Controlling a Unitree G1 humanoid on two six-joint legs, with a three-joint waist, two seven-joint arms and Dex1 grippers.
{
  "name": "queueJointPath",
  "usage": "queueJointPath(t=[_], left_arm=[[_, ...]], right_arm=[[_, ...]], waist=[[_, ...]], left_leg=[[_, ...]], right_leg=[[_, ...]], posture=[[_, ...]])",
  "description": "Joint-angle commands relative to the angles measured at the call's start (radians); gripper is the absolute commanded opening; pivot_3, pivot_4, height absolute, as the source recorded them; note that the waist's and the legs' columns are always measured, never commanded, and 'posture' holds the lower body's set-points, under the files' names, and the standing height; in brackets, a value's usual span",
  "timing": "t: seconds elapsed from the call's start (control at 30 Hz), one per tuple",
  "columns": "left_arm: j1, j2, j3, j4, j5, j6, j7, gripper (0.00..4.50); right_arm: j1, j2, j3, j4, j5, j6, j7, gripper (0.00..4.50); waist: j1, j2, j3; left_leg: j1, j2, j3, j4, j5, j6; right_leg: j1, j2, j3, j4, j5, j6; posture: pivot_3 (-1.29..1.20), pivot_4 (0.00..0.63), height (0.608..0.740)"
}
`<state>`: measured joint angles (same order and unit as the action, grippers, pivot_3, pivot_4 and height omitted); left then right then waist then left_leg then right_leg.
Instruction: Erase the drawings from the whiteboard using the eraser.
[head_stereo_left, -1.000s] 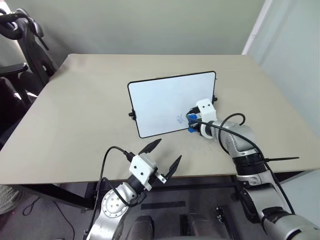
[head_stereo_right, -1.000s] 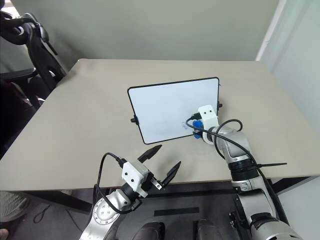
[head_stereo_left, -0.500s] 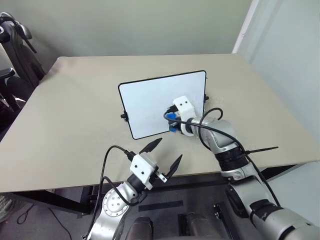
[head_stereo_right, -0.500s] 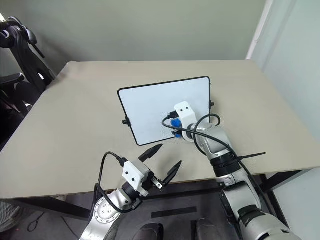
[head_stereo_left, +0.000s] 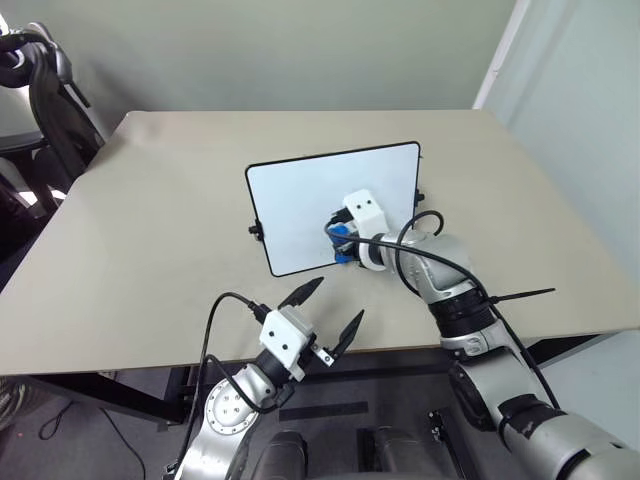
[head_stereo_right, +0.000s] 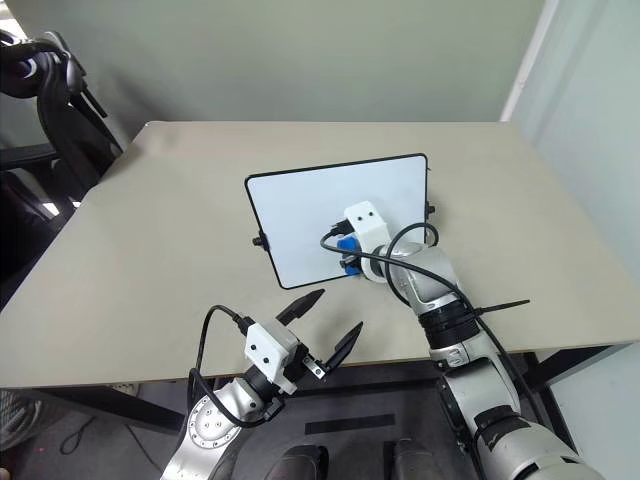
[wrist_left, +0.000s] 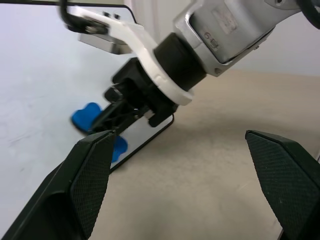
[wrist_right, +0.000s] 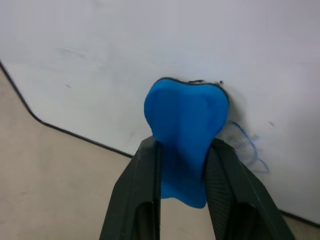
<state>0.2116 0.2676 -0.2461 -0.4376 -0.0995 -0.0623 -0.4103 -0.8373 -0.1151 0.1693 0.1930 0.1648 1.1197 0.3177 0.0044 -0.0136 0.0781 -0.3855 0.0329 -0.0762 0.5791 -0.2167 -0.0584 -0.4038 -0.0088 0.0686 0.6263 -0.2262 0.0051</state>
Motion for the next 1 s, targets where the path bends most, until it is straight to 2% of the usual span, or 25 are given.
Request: queueJointPath(t=[0.03, 0.27, 0.7, 1.0], left_arm=[[-0.007, -0.003, 0.005, -0.023, -0.002, -0.017, -0.001, 4.50], [-0.007, -0.003, 0.003, -0.025, -0.003, -0.015, -0.003, 4.50], [0.003, -0.004, -0.001, -0.041, -0.002, -0.010, 0.002, 4.50], [0.011, -0.005, -0.002, -0.050, -0.002, -0.010, 0.005, 4.50]], right_arm=[[-0.018, -0.022, -0.043, -0.009, 0.003, 0.043, -0.013, 1.16], [-0.022, -0.031, -0.052, -0.017, 0.001, 0.092, -0.015, 1.16], [-0.037, -0.045, 0.072, -0.047, 0.026, 0.163, 0.072, 1.16], [-0.047, -0.048, 0.093, -0.061, 0.034, 0.167, 0.099, 1.16]], waist=[[0.002, 0.000, 0.000], [0.001, 0.000, 0.000], [0.001, -0.004, -0.004], [0.000, -0.004, -0.006]], left_leg=[[-0.001, 0.000, 0.000, 0.000, 0.000, 0.000], [-0.001, 0.000, 0.001, 0.000, 0.001, 0.001], [0.003, 0.000, 0.000, 0.001, 0.000, 0.005], [0.004, 0.000, 0.001, 0.001, -0.001, 0.007]], right_leg=[[-0.001, 0.000, 0.001, 0.000, -0.001, 0.001], [-0.002, 0.001, 0.001, 0.000, 0.002, -0.001], [0.000, 0.002, 0.003, 0.000, -0.001, 0.004], [0.000, 0.003, 0.005, 0.000, -0.002, 0.004]], posture=[[0.00, 0.150, 0.730], [0.00, 0.150, 0.730], [0.00, 0.150, 0.730], [0.00, 0.150, 0.730]])
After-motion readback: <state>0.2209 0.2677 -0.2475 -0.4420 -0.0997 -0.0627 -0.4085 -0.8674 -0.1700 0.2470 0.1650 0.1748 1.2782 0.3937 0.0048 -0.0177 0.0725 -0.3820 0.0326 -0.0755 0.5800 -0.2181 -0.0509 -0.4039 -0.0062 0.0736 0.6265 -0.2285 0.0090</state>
